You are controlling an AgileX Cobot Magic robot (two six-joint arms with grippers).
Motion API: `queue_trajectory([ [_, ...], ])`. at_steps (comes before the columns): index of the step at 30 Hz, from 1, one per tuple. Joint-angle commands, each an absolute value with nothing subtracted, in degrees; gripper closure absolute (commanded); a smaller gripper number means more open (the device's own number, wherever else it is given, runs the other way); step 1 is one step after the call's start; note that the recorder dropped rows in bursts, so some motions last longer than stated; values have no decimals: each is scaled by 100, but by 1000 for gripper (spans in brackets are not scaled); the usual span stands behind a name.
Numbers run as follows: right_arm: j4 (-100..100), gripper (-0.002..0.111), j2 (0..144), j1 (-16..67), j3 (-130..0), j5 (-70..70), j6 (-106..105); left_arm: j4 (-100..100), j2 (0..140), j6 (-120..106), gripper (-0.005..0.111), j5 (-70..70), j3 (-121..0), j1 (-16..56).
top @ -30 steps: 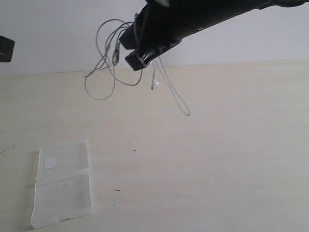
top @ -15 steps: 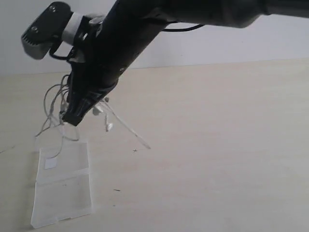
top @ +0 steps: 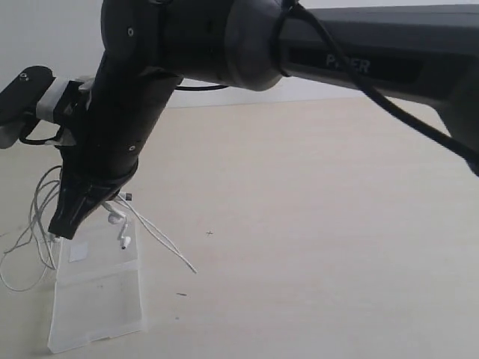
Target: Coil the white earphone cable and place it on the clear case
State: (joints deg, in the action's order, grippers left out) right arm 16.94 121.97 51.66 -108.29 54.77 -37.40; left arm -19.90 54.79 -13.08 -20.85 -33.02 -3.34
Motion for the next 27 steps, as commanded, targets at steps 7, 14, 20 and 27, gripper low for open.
queue_trajectory([
  [7,1283,108,12536,5232,-11594,6362,-2870,-2026,5444,-1155,107,-1942,-3283,-344],
  [14,927,108,12839,5467,-12201,6996,-2685,-2026,5444,-1143,107,-1928,-3273,-344],
  [20,759,108,12955,5528,-12319,6996,-2424,-2026,5444,-1143,107,-1792,-3043,-344],
  [27,1480,108,12908,5528,-12319,5709,-2253,-1808,5400,-1022,107,-1447,-2925,-344],
])
